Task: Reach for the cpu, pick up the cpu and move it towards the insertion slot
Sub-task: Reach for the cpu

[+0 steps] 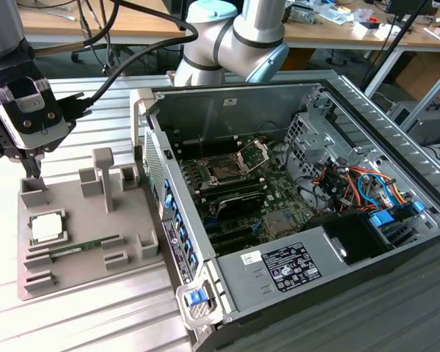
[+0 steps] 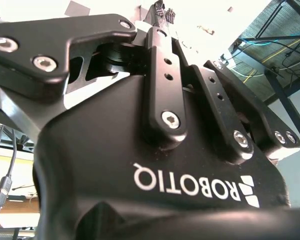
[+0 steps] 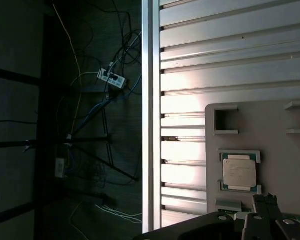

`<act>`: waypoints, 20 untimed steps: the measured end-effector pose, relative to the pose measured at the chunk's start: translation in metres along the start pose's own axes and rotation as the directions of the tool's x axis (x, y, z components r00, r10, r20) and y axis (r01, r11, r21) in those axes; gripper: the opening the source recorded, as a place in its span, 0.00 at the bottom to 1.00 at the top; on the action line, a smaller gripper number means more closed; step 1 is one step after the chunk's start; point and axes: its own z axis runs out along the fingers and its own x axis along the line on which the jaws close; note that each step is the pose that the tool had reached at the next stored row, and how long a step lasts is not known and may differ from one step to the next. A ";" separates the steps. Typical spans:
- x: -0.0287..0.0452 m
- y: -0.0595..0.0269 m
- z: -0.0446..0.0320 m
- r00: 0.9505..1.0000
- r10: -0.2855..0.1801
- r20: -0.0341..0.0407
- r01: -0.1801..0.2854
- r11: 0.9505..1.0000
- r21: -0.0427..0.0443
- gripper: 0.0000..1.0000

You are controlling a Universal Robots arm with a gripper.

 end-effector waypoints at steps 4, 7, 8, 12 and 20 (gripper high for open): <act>0.0000 -0.0001 0.0009 1.000 0.000 0.000 0.000 1.000 0.000 0.10; 0.0000 -0.0001 0.0020 1.000 0.000 0.000 0.000 1.000 0.000 0.10; 0.0000 -0.0001 0.0023 1.000 0.000 0.000 0.000 1.000 0.000 0.10; 0.0000 -0.0001 0.0033 1.000 0.000 0.000 0.000 1.000 0.000 0.10; 0.0000 -0.0002 0.0051 1.000 0.000 0.000 0.000 1.000 0.000 0.10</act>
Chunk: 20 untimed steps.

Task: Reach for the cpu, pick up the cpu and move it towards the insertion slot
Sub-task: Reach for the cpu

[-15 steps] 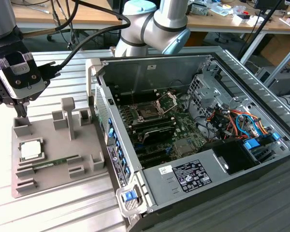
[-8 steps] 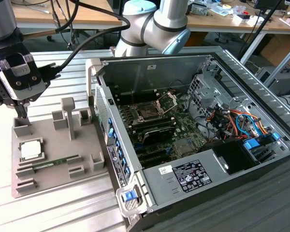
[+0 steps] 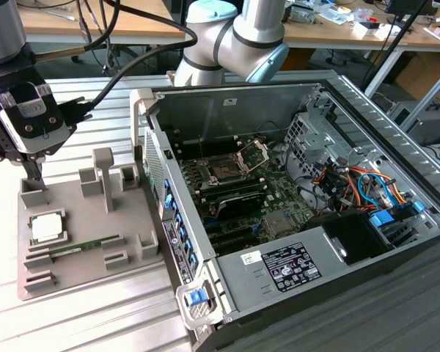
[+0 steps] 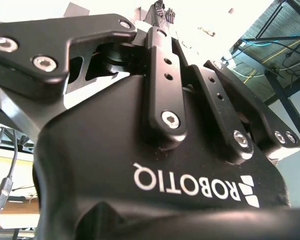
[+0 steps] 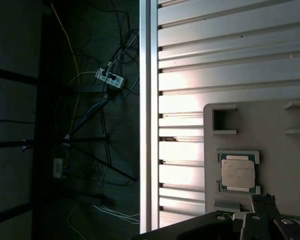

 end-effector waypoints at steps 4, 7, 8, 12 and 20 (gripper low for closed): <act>0.0000 0.0000 0.0009 1.000 0.000 0.000 0.000 1.000 0.000 0.10; 0.0000 -0.0001 0.0021 1.000 0.000 0.000 0.000 1.000 0.000 0.10; 0.0000 -0.0001 0.0024 1.000 0.000 0.000 0.000 1.000 0.000 0.10; 0.0000 -0.0001 0.0038 1.000 0.000 0.000 0.000 1.000 0.000 0.10; 0.0000 -0.0002 0.0058 1.000 0.000 0.000 0.000 1.000 0.000 0.10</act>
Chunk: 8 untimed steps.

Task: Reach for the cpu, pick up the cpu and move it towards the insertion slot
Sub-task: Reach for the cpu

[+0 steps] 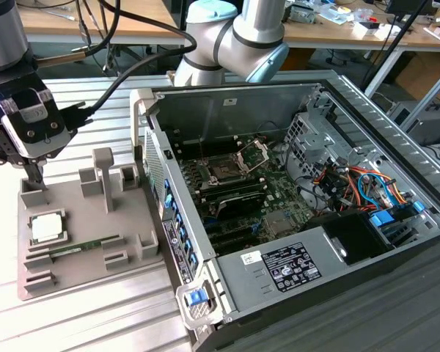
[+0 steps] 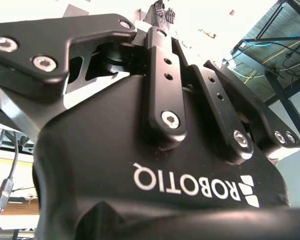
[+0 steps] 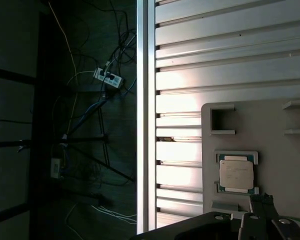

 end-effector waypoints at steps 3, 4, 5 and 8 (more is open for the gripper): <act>0.0000 0.0000 0.0008 1.000 0.000 0.000 0.000 1.000 0.000 0.10; 0.0000 0.0000 0.0010 1.000 0.000 0.000 0.000 1.000 0.000 0.10; 0.0000 0.0000 0.0012 1.000 0.000 0.000 0.000 1.000 0.000 0.10; 0.0000 -0.0001 0.0022 1.000 0.000 0.000 0.000 1.000 0.000 0.10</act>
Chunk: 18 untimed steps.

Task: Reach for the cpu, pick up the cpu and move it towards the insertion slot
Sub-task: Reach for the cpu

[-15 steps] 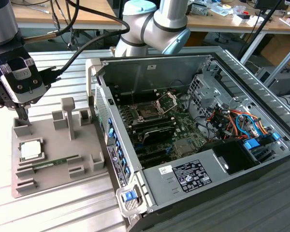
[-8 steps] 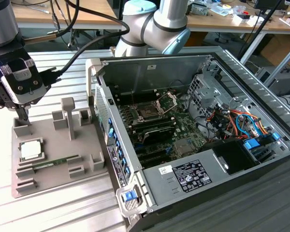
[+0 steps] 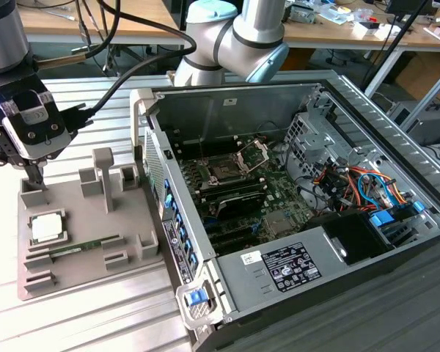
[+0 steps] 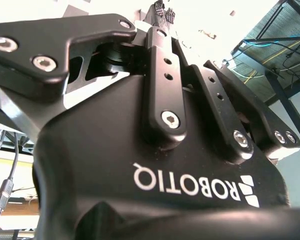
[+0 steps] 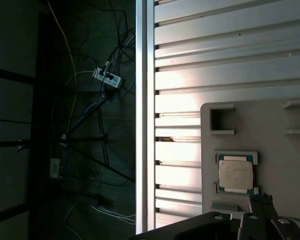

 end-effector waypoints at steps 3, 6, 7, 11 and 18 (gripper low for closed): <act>0.0000 0.0000 0.0010 1.000 0.000 0.000 0.000 1.000 0.000 0.10; 0.0000 -0.0001 0.0019 1.000 0.000 0.000 0.000 1.000 0.000 0.10; 0.0000 -0.0001 0.0022 1.000 0.000 0.000 0.000 1.000 0.000 0.10; 0.0000 -0.0001 0.0031 1.000 0.000 0.000 0.000 1.000 0.000 0.10; 0.0000 -0.0002 0.0053 1.000 0.000 0.000 0.000 1.000 0.000 0.10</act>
